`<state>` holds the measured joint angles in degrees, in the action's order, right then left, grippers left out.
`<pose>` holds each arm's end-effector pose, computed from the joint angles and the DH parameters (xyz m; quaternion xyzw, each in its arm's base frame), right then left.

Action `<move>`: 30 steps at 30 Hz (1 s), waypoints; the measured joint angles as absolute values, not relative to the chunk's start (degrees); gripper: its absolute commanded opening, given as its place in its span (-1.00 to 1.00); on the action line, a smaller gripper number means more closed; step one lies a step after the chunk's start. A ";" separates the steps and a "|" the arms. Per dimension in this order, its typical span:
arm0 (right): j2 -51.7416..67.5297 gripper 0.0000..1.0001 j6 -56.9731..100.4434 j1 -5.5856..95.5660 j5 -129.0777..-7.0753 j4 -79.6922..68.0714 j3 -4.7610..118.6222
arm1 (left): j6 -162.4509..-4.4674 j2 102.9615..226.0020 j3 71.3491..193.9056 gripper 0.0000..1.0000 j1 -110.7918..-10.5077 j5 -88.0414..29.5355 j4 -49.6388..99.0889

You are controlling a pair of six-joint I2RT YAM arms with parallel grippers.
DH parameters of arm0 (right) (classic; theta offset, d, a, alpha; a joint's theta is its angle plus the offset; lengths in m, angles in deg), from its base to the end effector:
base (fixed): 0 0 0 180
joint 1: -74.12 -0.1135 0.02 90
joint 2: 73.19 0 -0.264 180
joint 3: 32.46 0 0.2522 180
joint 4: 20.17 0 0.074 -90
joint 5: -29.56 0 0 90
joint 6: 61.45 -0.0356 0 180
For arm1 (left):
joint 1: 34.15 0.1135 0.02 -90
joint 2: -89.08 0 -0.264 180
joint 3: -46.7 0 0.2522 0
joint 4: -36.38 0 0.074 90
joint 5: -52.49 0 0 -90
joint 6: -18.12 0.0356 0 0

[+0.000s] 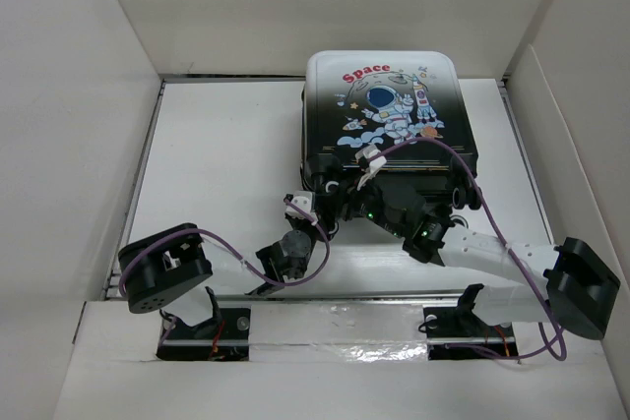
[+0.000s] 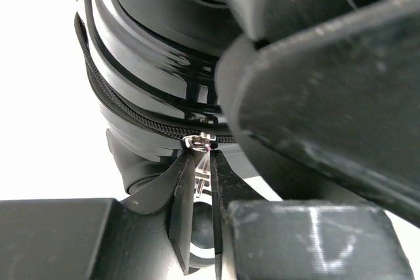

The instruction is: Pack the luggage

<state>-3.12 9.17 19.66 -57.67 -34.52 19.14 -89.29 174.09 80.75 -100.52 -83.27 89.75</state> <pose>0.1633 0.2256 0.2739 -0.2049 0.7028 0.3949 0.5551 0.1254 -0.2231 0.1848 0.0088 0.6966 -0.2437 0.6747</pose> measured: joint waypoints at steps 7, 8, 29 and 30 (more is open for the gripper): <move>-5.24 -1.00 9.30 19.59 -57.36 -35.20 17.07 | -89.59 173.39 79.90 -1.00 -100.52 -81.85 90.17; -5.92 -1.00 9.30 19.42 -57.28 -35.16 16.54 | -89.55 172.86 79.33 -1.00 -100.52 -81.83 90.10; -23.47 -1.00 10.81 17.37 -62.98 -21.04 9.72 | -91.28 154.46 73.93 -1.00 -80.50 -84.10 81.78; -22.90 -1.00 10.86 17.34 -63.11 -21.13 10.03 | -91.34 154.18 73.93 -1.00 -80.50 -82.07 81.34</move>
<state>-22.90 10.86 17.34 -63.11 -21.13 10.03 -91.34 154.18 73.93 -80.50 -82.07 81.34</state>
